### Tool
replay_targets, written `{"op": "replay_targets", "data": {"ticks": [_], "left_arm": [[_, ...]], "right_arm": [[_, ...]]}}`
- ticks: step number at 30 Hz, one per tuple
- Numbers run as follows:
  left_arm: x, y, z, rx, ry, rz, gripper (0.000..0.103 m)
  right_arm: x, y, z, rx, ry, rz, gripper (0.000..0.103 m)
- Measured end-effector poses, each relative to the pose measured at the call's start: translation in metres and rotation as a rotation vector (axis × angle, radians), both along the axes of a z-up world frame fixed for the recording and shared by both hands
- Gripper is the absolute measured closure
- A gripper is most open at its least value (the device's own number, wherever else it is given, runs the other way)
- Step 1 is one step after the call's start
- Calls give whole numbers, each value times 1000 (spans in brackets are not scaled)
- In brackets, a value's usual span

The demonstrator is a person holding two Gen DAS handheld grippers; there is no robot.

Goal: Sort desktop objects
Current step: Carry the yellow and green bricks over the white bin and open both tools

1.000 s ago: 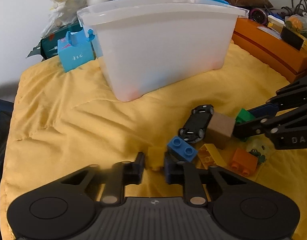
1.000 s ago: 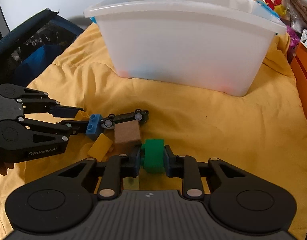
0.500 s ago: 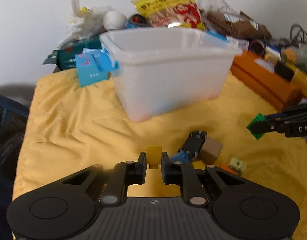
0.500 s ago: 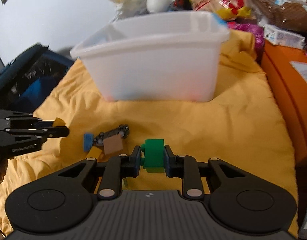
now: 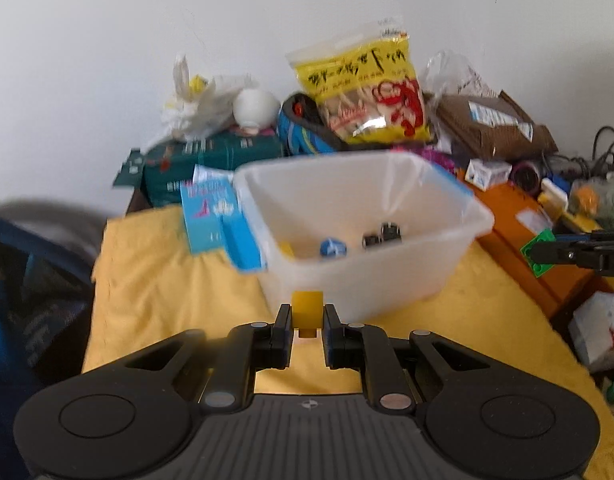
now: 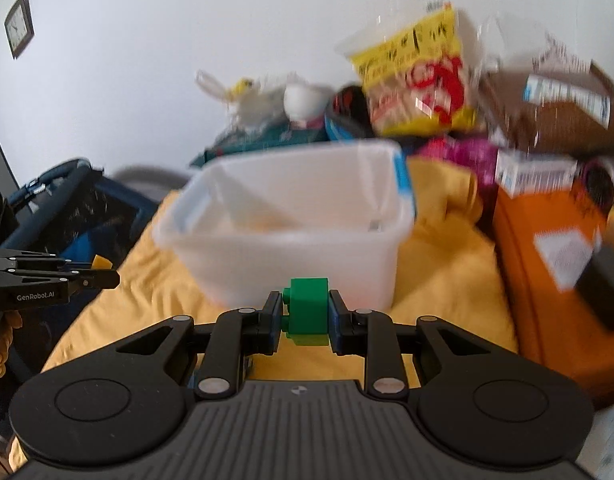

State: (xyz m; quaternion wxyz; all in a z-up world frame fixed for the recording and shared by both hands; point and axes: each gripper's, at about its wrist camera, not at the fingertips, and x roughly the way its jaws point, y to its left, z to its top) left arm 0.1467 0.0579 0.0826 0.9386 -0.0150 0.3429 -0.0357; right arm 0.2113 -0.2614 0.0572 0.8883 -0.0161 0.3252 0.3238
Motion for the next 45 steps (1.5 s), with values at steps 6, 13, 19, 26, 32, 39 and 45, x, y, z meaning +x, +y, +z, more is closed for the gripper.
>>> {"op": "replay_targets", "data": {"ticks": [6, 13, 19, 26, 32, 39, 45], "left_arm": [[33, 0, 39, -2, -7, -20, 86], [71, 0, 70, 2, -17, -17, 86], [105, -1, 85, 3, 9, -17, 86], [134, -4, 94, 20, 34, -13, 86], [152, -7, 89, 38, 73, -10, 85], [155, -10, 70, 118, 87, 61, 27], [137, 4, 52, 87, 98, 66, 27]], "right_arm": [[31, 1, 37, 6, -41, -1, 77], [54, 13, 73, -12, -95, 29, 77], [76, 30, 91, -5, -75, 46, 77], [101, 60, 98, -75, -33, 59, 77], [120, 73, 88, -118, 27, 61, 77], [133, 78, 71, -166, 47, 18, 49], [123, 69, 58, -164, 57, 13, 49]]}}
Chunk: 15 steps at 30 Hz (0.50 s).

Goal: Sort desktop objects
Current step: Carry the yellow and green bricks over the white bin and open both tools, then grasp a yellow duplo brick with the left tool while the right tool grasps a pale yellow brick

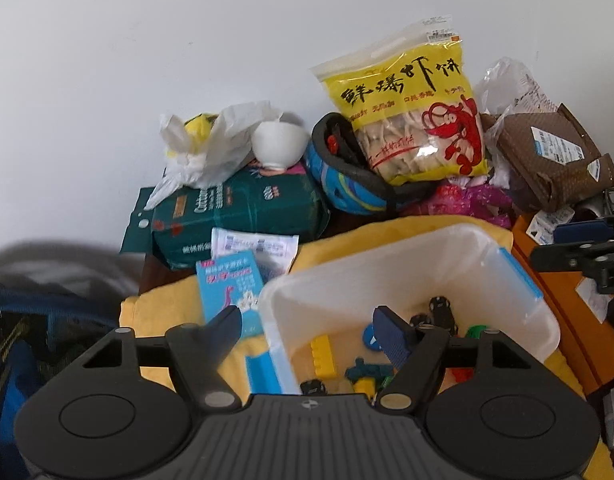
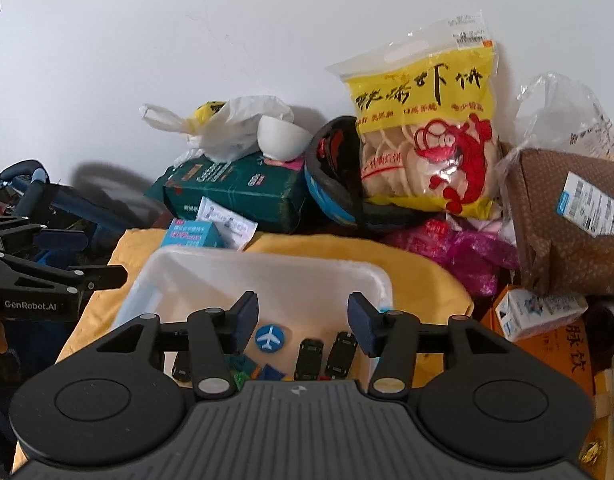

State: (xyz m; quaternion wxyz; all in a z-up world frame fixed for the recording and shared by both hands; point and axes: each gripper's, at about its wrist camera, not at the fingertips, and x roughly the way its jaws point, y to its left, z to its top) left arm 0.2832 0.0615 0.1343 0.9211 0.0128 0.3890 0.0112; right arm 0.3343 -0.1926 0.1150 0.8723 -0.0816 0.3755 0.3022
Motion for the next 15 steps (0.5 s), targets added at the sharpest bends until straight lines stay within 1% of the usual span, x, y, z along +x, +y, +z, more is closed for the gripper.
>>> {"op": "replay_targets", "data": {"ticks": [3, 6, 10, 13, 15], "left_arm": [[-23, 5, -12, -21, -20, -1, 27], [-56, 7, -28, -39, -44, -6, 27], [-109, 2, -61, -35, -56, -26, 27], [-147, -6, -95, -43, -23, -20, 27], [-166, -10, -113, -58, 4, -14, 27]], "right_arm": [[-21, -8, -10, 15, -1, 32, 49], [-61, -17, -29, 1, -30, 97, 48], [-123, -27, -76, -42, -21, 173, 47], [-162, -30, -117, -66, 33, 213, 52], [-182, -26, -144, -99, 72, 235, 59]]}}
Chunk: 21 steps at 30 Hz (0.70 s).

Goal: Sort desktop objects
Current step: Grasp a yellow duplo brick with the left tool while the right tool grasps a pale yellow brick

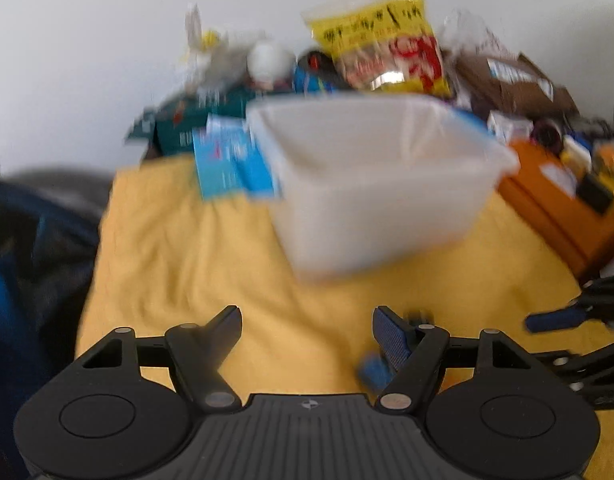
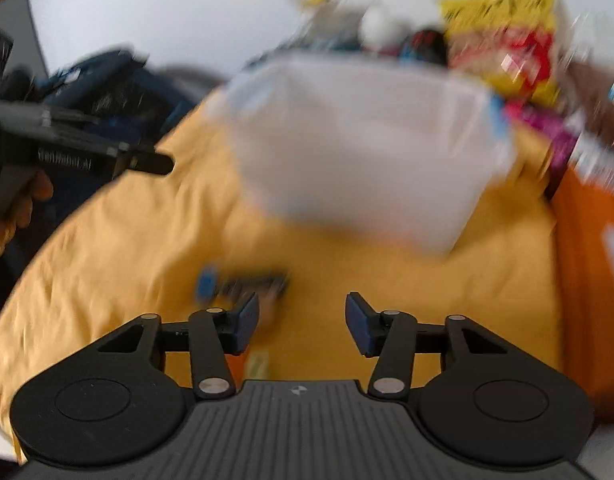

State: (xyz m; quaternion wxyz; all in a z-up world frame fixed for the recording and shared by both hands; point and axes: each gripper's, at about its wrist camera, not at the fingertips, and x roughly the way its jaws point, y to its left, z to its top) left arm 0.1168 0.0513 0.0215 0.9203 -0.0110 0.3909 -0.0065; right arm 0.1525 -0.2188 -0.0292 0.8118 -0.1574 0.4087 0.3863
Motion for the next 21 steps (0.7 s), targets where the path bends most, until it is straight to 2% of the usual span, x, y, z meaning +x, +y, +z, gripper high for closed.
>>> {"op": "replay_targets", "data": {"ticks": [1, 4, 10, 11, 12, 13, 14, 18, 21], "left_arm": [[-7, -3, -8, 0, 15, -1, 28], [-26, -11, -28, -1, 61, -1, 28], [-36, -32, -43, 3, 73, -60, 28], [-34, -36, -44, 4, 66, -77, 28], [-34, -42, -47, 12, 60, -89, 28], [-32, -46, -49, 24, 58, -100, 30], [-31, -54, -53, 36, 61, -109, 35], [-15, -71, -64, 45, 68, -127, 42], [-4, -79, -76, 69, 99, -129, 54]], "right_arm": [[-6, 2, -10, -12, 15, 0, 63], [-15, 10, -27, -43, -2, -9, 67], [-4, 24, -38, -44, 23, -32, 68], [-5, 24, -41, -34, 24, -28, 71], [-5, 23, -44, -29, 29, -21, 83], [-5, 22, -46, -26, 35, -22, 86], [-5, 21, -46, -18, 38, -27, 86], [-9, 1, -40, 13, 45, -81, 86], [-7, -19, -34, 26, 57, -125, 86]]}}
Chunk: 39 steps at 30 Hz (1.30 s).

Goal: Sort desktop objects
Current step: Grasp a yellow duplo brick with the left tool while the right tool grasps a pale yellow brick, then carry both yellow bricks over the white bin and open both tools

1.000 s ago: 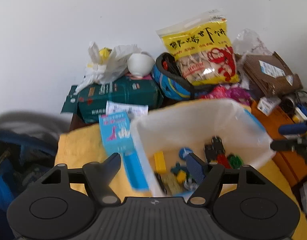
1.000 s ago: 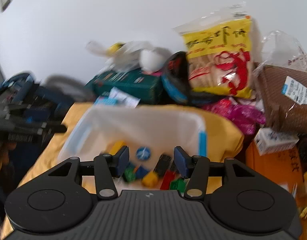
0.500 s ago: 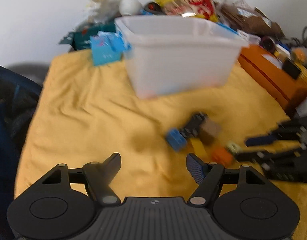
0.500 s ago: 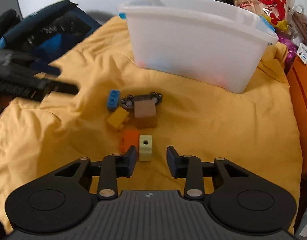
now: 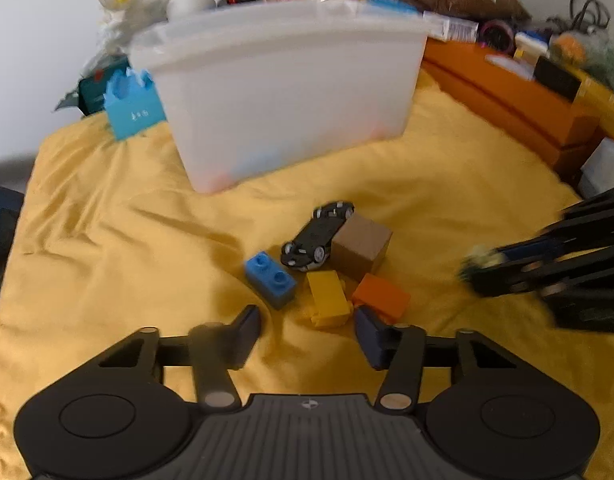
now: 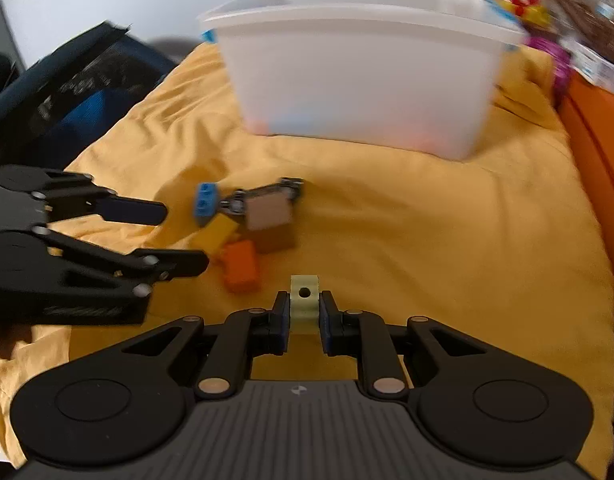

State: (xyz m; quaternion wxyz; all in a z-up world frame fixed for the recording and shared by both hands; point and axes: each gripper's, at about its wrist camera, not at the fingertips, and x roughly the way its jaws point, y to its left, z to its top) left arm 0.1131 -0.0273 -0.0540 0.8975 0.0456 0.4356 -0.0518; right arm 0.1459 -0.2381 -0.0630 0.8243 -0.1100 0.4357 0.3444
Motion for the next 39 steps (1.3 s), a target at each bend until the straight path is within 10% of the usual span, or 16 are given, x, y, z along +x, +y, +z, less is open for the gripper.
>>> {"op": "replay_targets", "data": {"ticks": [20, 39], "left_arm": [[15, -5, -3, 14, -49, -40, 65], [13, 80, 131, -110, -192, 83, 65]], "right_arm": [[-1, -31, 7, 38, 18, -91, 86], [59, -30, 115, 226, -153, -150, 86]]}}
